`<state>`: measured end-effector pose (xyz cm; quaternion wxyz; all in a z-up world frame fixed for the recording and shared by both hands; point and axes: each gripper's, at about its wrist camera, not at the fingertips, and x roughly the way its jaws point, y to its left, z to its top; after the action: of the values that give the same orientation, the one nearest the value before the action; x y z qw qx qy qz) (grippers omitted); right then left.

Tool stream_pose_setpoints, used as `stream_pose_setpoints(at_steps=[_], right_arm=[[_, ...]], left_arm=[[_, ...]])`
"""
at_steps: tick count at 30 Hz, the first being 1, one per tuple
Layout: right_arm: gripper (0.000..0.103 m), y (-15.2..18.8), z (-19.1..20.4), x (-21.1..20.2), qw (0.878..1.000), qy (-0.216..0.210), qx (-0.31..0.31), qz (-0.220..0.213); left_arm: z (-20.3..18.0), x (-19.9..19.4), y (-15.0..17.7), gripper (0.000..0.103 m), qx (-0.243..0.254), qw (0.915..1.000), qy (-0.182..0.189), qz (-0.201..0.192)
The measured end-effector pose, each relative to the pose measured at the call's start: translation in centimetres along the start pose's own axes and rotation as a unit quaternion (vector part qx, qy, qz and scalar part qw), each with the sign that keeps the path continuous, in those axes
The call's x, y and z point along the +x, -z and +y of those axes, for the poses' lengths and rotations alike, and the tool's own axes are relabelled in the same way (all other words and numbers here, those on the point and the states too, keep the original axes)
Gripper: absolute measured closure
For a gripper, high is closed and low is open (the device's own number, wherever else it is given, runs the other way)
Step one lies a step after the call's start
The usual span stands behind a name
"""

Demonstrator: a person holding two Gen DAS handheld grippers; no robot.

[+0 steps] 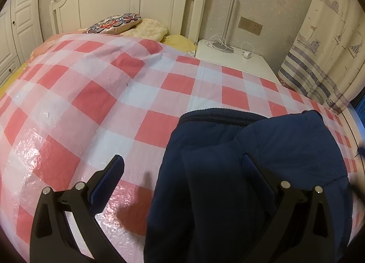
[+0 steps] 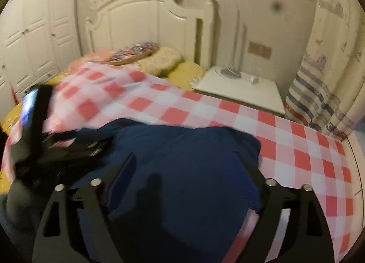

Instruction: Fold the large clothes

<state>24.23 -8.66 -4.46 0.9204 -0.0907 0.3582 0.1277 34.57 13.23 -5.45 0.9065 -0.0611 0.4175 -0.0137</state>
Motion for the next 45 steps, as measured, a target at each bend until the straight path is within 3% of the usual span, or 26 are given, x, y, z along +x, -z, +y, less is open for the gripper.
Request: stream_pose_setpoints(at_steps=[2,6,12,15,16,18,19,21,24,26,28,31,37,39,42,45], right_arm=[[0.021,1.5,1.6,0.8,0.999,0.018,-0.033,0.006],[0.02,1.5,-0.4,1.1,0.999,-0.029,0.015,0.014],[0.021,0.1,0.1,-1.3,1.0,0.004,-0.008,-0.017],[0.021,-2.2,-2.4,-0.2,0.999,0.029,0.03,-0.03],[0.023,-2.8,-3.1,0.9,0.998,0.031,0.042,-0.023],[0.034,-3.2,-3.8,4.8,0.998,0.025,0.04,0.033],[0.033,-2.8,-3.8,7.0,0.997,0.012,0.033,0.064],[0.032,-2.7,-4.3,7.7,0.997,-0.008,0.043,0.069],[0.031,-2.4,-3.7,6.7,0.998,0.005,0.028,0.063],[0.023,-1.7,-4.0,5.2,0.998,0.004,0.04,0.048],[0.02,0.0,-4.6,2.4,0.996,-0.029,0.08,0.019],[0.016,2.8,-5.8,-0.6,0.988,-0.08,0.132,-0.003],[0.015,8.7,-7.8,-2.4,0.952,-0.193,0.237,0.017],[0.004,9.7,-7.3,-2.6,0.95,-0.204,0.235,0.019],[0.004,10.5,-6.1,-2.9,0.956,-0.2,0.211,0.026],[0.004,11.3,-6.3,-2.5,0.948,-0.222,0.223,0.046]], left_arm=[[0.0,0.0,0.1,0.002,0.0,1.0,0.0,0.003],[-0.2,-0.1,0.1,0.002,0.002,1.0,-0.009,0.001],[0.0,-0.2,0.4,0.002,-0.002,0.9999,-0.016,-0.003],[0.0,-0.5,0.5,0.002,-0.001,0.9997,-0.022,-0.008],[0.0,-0.6,0.6,0.002,0.0,0.9997,-0.024,-0.01],[0.1,-1.0,0.9,0.002,-0.002,0.9995,-0.029,-0.013],[0.3,-1.1,0.9,0.002,-0.005,0.9995,-0.03,-0.012],[0.8,-1.1,1.1,0.002,-0.011,0.9995,-0.027,-0.006],[1.9,-1.2,1.5,0.002,-0.025,0.9996,0.002,0.009],[2.4,-1.5,1.8,0.002,-0.032,0.9993,0.013,0.012],[3.1,-2.2,2.3,0.002,-0.042,0.9985,0.034,0.012],[4.8,-3.2,3.5,0.002,-0.064,0.9932,0.095,0.02],[7.5,-3.4,6.2,0.002,-0.108,0.9691,0.213,0.061],[7.9,-3.2,7.1,0.002,-0.12,0.96,0.24,0.078],[7.9,-3.0,8.5,0.002,-0.117,0.951,0.27,0.096],[7.6,-2.9,9.0,0.002,-0.111,0.9449,0.289,0.107]])
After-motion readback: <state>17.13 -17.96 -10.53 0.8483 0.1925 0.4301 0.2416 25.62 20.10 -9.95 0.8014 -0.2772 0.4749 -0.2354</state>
